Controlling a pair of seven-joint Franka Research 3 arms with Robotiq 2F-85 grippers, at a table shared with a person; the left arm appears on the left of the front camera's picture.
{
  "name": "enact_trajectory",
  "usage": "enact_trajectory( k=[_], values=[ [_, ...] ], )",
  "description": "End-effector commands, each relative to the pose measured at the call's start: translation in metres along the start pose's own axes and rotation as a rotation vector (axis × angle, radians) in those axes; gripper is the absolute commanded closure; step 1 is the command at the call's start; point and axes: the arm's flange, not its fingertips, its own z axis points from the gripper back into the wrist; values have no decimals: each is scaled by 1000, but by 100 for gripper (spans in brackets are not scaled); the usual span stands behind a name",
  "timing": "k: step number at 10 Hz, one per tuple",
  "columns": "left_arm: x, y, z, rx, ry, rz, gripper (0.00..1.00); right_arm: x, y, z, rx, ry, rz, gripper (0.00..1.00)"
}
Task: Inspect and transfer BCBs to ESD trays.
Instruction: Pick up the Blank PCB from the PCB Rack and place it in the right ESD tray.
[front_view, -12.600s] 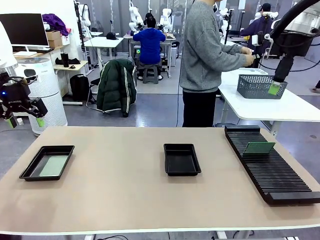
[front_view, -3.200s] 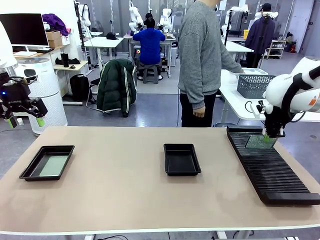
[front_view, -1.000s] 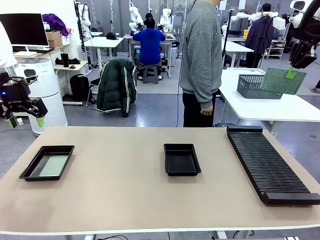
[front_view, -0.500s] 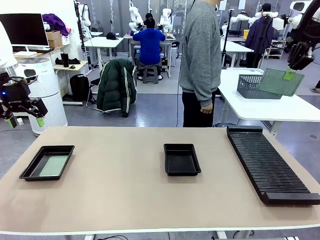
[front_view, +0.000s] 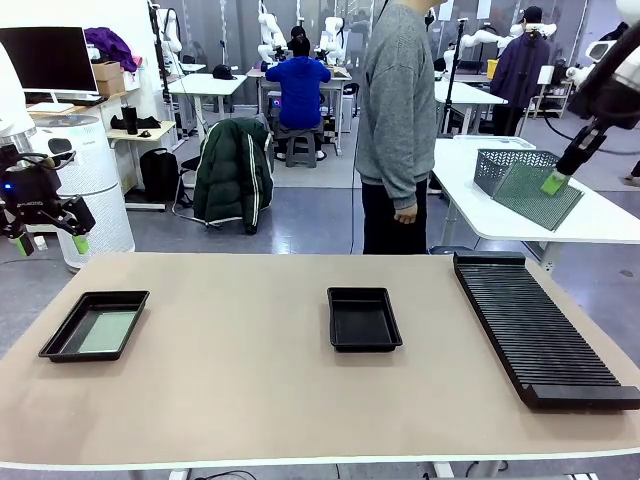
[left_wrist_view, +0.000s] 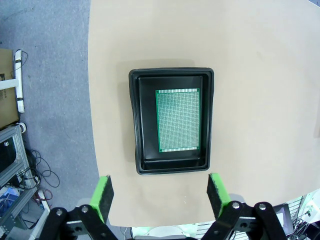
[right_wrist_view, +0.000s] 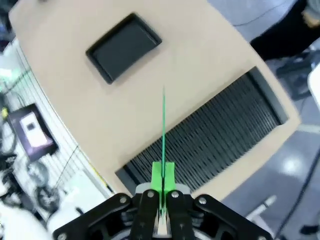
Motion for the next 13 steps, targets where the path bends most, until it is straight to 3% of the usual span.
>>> enact_trajectory(
  k=[1,6,13],
  values=[
    [0,0,-2,1,-7,0,0,-4,34,-34,-34,-92,-187,98],
    [0,0,-2,1,-7,0,0,-8,66,-115,192,-158,-533,98],
    [0,0,-2,1,-7,0,0,13,83,-209,441,-227,-726,98]
  ],
)
